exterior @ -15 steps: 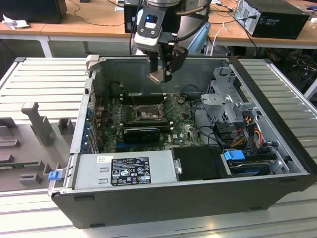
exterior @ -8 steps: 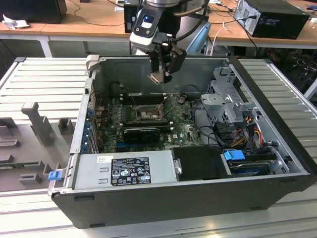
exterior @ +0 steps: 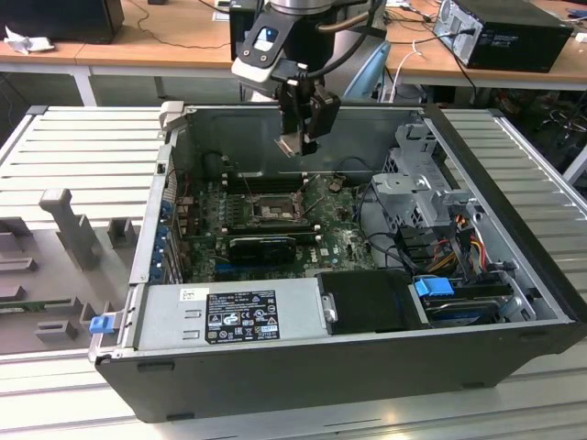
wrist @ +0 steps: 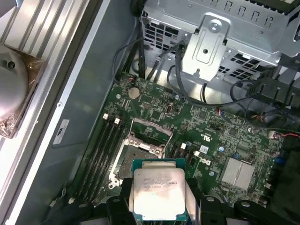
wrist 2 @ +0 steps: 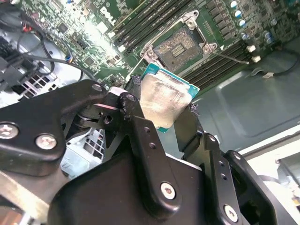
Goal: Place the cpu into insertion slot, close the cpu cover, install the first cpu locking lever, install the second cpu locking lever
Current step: 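Place the cpu into insertion slot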
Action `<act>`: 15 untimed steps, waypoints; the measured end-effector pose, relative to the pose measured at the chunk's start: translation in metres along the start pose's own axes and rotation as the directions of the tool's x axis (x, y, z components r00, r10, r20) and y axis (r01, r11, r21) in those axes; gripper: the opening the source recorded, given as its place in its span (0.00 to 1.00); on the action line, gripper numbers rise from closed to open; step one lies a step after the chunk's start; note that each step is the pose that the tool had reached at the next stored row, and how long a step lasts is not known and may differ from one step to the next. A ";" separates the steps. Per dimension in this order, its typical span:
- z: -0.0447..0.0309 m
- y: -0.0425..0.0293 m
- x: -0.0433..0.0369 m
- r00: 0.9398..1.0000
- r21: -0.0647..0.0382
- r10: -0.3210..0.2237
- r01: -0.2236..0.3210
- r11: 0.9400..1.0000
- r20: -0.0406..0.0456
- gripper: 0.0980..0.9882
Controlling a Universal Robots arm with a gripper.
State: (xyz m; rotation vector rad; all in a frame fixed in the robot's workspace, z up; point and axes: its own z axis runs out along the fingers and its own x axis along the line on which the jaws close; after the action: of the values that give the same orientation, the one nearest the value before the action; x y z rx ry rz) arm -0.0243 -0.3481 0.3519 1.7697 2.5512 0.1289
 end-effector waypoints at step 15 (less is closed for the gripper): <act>0.0037 -0.0003 0.0000 1.000 0.001 0.010 -0.010 1.000 0.001 0.48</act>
State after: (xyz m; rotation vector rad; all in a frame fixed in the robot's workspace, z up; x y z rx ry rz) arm -0.0244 -0.3481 0.3481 1.7826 2.5427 0.1276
